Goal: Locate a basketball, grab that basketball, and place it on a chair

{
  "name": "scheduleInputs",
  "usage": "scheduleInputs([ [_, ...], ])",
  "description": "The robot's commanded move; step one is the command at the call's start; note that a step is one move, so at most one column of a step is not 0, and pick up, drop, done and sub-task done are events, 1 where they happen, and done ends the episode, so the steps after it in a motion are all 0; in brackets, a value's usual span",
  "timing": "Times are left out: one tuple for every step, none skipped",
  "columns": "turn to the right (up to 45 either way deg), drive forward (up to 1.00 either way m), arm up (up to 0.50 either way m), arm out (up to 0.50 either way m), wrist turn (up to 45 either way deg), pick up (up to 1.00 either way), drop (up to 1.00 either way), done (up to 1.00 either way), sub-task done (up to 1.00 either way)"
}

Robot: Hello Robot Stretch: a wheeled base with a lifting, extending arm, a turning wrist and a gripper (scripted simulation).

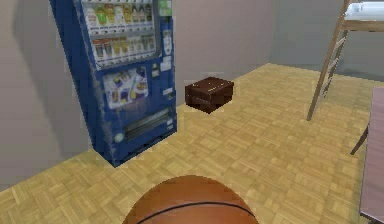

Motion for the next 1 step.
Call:
scheduleInputs([
  [0.0,0.00,0.00,0.48,0.0,0.00,0.00,0.00,0.00],
])
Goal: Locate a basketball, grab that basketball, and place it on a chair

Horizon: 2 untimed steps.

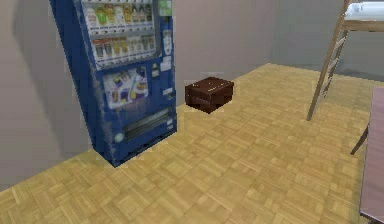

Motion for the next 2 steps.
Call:
scheduleInputs([
  [0.0,0.00,0.00,0.00,45.0,0.00,0.00,0.00,0.00],
  [0.0,0.00,0.00,0.00,45.0,0.00,0.00,0.00,0.00],
])
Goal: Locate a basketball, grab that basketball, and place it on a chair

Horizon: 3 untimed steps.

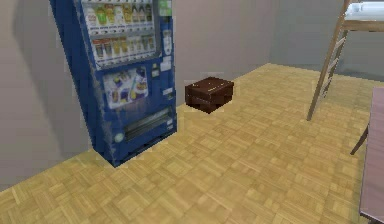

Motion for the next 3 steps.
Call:
scheduleInputs([
  [0.0,0.00,0.00,0.00,9.0,0.00,0.00,0.00,0.00],
  [0.0,0.00,-0.40,0.00,0.0,0.00,0.00,0.00,0.00],
  [0.0,0.00,-0.32,0.00,0.0,0.00,0.00,0.00,0.00],
])
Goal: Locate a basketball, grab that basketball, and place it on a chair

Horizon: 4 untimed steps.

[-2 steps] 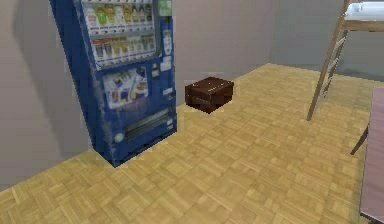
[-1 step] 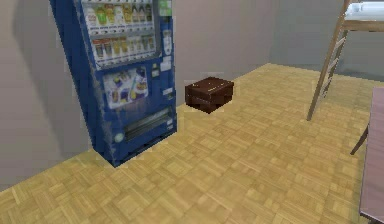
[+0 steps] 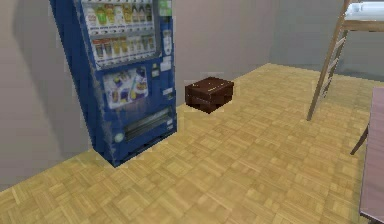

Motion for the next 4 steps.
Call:
scheduleInputs([
  [0.0,0.00,0.00,0.00,0.0,0.00,1.00,0.00,0.00],
  [0.0,0.00,0.10,0.00,0.0,0.00,0.00,0.00,0.00],
  [0.0,0.00,0.00,-0.08,0.0,0.00,0.00,0.00,0.00],
  [0.0,0.00,0.00,0.00,0.0,0.00,0.00,1.00,0.00],
])
